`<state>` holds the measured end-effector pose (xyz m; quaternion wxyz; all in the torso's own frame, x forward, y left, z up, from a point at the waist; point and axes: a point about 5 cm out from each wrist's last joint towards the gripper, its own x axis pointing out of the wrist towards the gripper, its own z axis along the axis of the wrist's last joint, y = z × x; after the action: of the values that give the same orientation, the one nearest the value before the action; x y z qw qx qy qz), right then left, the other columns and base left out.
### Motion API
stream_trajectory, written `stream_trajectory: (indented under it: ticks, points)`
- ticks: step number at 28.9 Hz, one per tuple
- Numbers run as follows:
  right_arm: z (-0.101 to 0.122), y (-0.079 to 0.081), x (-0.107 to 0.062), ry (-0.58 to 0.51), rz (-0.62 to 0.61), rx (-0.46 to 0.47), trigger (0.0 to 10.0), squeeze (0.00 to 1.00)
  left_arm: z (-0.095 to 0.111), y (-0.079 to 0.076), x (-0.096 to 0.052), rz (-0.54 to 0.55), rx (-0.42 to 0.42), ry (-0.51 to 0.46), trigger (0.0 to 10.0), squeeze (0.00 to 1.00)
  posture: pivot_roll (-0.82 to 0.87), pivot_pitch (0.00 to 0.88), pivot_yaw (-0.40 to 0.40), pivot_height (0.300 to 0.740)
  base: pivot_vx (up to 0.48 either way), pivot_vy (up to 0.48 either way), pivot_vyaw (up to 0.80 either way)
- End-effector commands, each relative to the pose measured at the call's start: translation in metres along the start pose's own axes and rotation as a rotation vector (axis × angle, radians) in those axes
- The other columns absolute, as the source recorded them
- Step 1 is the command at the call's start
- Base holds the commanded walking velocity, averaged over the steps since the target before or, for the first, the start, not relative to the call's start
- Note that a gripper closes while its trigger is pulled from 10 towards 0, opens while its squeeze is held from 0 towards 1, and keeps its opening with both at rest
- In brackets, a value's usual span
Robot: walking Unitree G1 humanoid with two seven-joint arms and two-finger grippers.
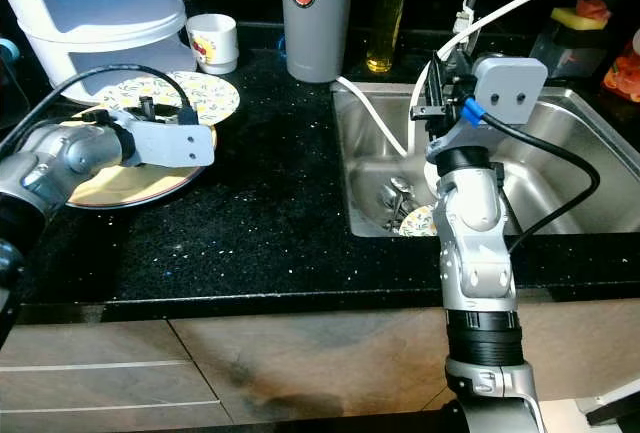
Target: Kitchen organization
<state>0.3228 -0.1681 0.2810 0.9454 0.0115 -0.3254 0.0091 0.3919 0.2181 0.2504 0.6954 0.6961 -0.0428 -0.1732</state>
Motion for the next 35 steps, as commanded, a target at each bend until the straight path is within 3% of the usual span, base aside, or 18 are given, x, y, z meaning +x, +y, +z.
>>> stream_trajectory:
  ticks: [1,5,6,7,10,11,13,16,17,19,20,21,23,24,26,31,35]
  points:
    - [0.0,-0.002,0.0,0.003,-0.013,0.004,10.0,0.0,0.002,0.005,-0.006,0.053,0.033,-0.042,0.0,0.0,0.17,0.069,-0.04,0.74,0.0,0.0,0.0]
    - [-0.001,-0.001,0.001,0.005,-0.012,0.009,10.0,0.0,0.022,0.019,-0.009,0.15,0.021,-0.151,0.0,0.0,0.17,0.07,-0.043,0.74,0.0,0.0,0.0]
    - [-0.001,-0.001,0.001,0.006,-0.011,0.012,10.0,0.0,0.03,0.022,-0.011,0.175,0.019,-0.185,9.1,0.0,0.18,0.071,-0.044,0.74,0.0,0.0,0.0]
    - [-0.001,-0.001,0.002,0.006,-0.012,0.016,10.0,0.0,0.037,0.028,-0.015,0.223,0.025,-0.212,10.0,0.0,0.18,0.071,-0.044,0.74,0.0,0.0,0.0]
    - [-0.001,-0.001,0.003,0.005,-0.011,0.021,10.0,0.0,0.047,0.035,-0.02,0.281,0.037,-0.252,10.0,0.0,0.18,0.071,-0.046,0.74,0.0,0.0,0.0]
    - [0.0,-0.001,0.004,0.006,-0.006,0.034,10.0,0.0,0.064,0.045,-0.027,0.363,0.029,-0.34,10.0,0.0,0.18,0.069,-0.049,0.74,0.0,0.0,0.0]
    - [0.0,0.0,0.005,0.011,0.0,0.062,10.0,0.0,0.073,0.049,-0.032,0.392,0.032,-0.382,10.0,0.0,0.18,0.069,-0.051,0.74,0.0,0.0,0.0]
    - [-0.003,0.015,0.007,0.132,0.139,0.496,10.0,0.0,0.096,0.053,-0.045,0.484,0.07,-0.553,10.0,0.0,0.18,0.063,-0.052,0.74,0.0,0.0,0.0]
    - [-0.003,0.015,0.007,0.132,0.139,0.496,10.0,0.0,0.096,0.053,-0.045,0.484,0.07,-0.553,10.0,0.0,0.18,0.063,-0.052,0.74,0.0,0.0,0.0]
    - [-0.003,0.023,0.006,0.189,0.216,0.684,10.0,0.0,0.101,0.049,-0.048,0.49,0.116,-0.594,10.0,0.0,0.18,0.06,-0.055,0.74,0.0,0.0,0.0]
    - [-0.003,0.023,0.006,0.189,0.216,0.684,10.0,0.0,0.101,0.049,-0.048,0.49,0.116,-0.594,10.0,0.0,0.18,0.06,-0.055,0.74,0.0,0.0,0.0]
    - [0.0,0.026,0.007,0.215,0.286,0.824,10.0,0.0,0.106,0.041,-0.048,0.47,0.165,-0.627,10.0,0.0,0.17,0.056,-0.059,0.74,0.0,0.0,0.0]
    - [0.001,0.027,0.007,0.228,0.316,0.855,10.0,0.0,0.107,0.039,-0.048,0.469,0.174,-0.639,10.0,0.0,0.17,0.056,-0.059,0.74,0.0,0.0,0.0]
    - [0.005,0.028,0.006,0.228,0.36,0.947,10.0,0.0,0.111,0.038,-0.047,0.468,0.186,-0.659,10.0,0.0,0.17,0.053,-0.061,0.74,0.0,0.0,0.0]
    - [0.006,0.028,0.006,0.228,0.369,0.966,10.0,0.0,0.112,0.038,-0.047,0.47,0.186,-0.661,10.0,0.0,0.17,0.053,-0.061,0.74,0.0,0.0,0.0]
    - [0.021,0.023,0.006,0.165,0.405,1.195,10.0,0.0,0.11,0.043,-0.046,0.503,0.193,-0.661,10.0,0.0,0.16,0.052,-0.062,0.74,0.0,0.0,0.0]
    - [0.022,0.031,0.004,0.187,0.442,1.242,10.0,0.0,0.114,0.041,-0.044,0.502,0.199,-0.679,10.0,0.0,0.16,0.053,-0.063,0.74,0.0,0.0,0.0]
